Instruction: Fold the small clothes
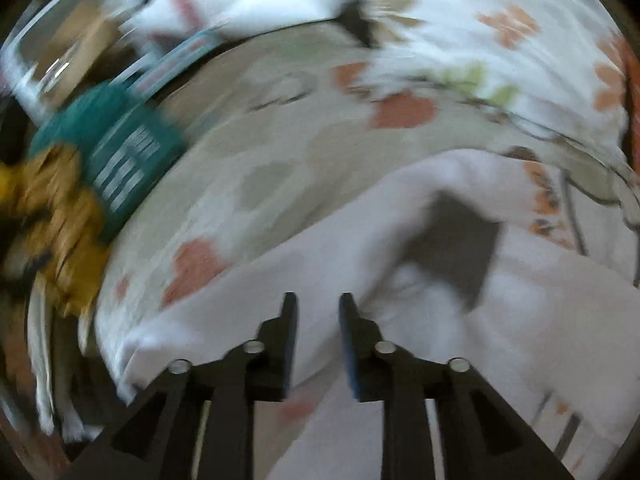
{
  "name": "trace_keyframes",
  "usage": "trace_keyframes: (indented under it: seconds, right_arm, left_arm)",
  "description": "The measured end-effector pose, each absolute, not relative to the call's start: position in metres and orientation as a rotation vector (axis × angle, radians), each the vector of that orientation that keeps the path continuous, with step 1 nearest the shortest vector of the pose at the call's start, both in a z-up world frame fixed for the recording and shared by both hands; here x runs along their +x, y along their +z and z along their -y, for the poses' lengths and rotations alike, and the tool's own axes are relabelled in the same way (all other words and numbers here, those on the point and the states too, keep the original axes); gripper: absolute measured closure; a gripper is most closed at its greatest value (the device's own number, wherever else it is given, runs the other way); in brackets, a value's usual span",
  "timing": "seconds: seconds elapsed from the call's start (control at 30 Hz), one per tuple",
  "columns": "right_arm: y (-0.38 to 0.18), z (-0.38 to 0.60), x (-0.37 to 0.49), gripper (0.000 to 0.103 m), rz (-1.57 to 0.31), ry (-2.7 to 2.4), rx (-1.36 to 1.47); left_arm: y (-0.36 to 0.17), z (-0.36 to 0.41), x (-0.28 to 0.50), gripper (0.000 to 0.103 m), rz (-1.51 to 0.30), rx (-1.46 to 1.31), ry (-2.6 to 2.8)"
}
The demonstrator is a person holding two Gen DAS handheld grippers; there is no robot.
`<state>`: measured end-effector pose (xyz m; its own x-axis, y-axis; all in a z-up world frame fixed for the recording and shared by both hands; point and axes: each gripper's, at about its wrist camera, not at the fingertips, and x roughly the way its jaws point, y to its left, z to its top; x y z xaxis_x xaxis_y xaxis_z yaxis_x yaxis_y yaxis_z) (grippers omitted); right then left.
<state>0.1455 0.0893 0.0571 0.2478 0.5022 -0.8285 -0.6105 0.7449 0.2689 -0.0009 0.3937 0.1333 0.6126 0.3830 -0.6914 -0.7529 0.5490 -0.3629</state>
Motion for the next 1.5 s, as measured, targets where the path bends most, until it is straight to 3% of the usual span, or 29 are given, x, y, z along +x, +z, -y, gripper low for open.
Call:
trace_keyframes:
  seconds: [0.07, 0.17, 0.27, 0.5, 0.73, 0.77, 0.83, 0.87, 1.0, 1.13, 1.33, 1.5]
  right_arm:
    - [0.055, -0.105, 0.117, 0.066, -1.072, 0.836, -0.164]
    - [0.053, -0.132, 0.065, 0.052, -1.015, 0.953, -0.276]
    - [0.048, -0.159, 0.011, 0.047, -0.84, 1.004, -0.531]
    - [0.013, -0.191, -0.059, 0.046, -0.433, 0.965, -1.078]
    - [-0.022, -0.216, -0.073, 0.048, -0.151, 0.923, -1.309]
    - [-0.023, -0.22, -0.075, 0.052, -0.13, 0.929, -1.32]
    - [-0.026, -0.229, -0.076, 0.09, -0.179, 0.962, -1.329]
    - [-0.026, -0.233, -0.074, 0.103, -0.234, 0.982, -1.312]
    - [0.003, -0.228, -0.052, 0.103, -0.418, 0.999, -1.074]
    - [0.073, -0.18, 0.035, 0.103, -0.597, 0.846, -0.632]
    - [0.152, 0.005, 0.167, 0.103, -0.685, 0.403, -0.045]
    - [0.134, 0.173, 0.204, 0.102, -0.785, 0.069, 0.237]
  left_arm:
    - [0.135, -0.405, -0.014, 0.021, -0.574, -0.682, 0.779]
    - [0.136, -0.417, -0.028, 0.021, -0.561, -0.672, 0.825]
    - [0.136, -0.426, -0.036, 0.021, -0.561, -0.679, 0.835]
    - [0.133, -0.432, -0.041, 0.02, -0.567, -0.712, 0.822]
    - [0.137, -0.426, -0.037, 0.021, -0.561, -0.705, 0.806]
    - [0.137, -0.426, -0.038, 0.021, -0.557, -0.709, 0.809]
    - [0.137, -0.426, -0.039, 0.02, -0.546, -0.722, 0.815]
    - [0.138, -0.427, -0.04, 0.021, -0.538, -0.73, 0.82]
    - [0.139, -0.428, -0.043, 0.021, -0.512, -0.753, 0.832]
    - [0.138, -0.421, -0.037, 0.021, -0.51, -0.771, 0.807]
    - [0.136, -0.39, -0.005, 0.021, -0.554, -0.774, 0.69]
    - [0.136, -0.349, 0.03, 0.021, -0.607, -0.75, 0.567]
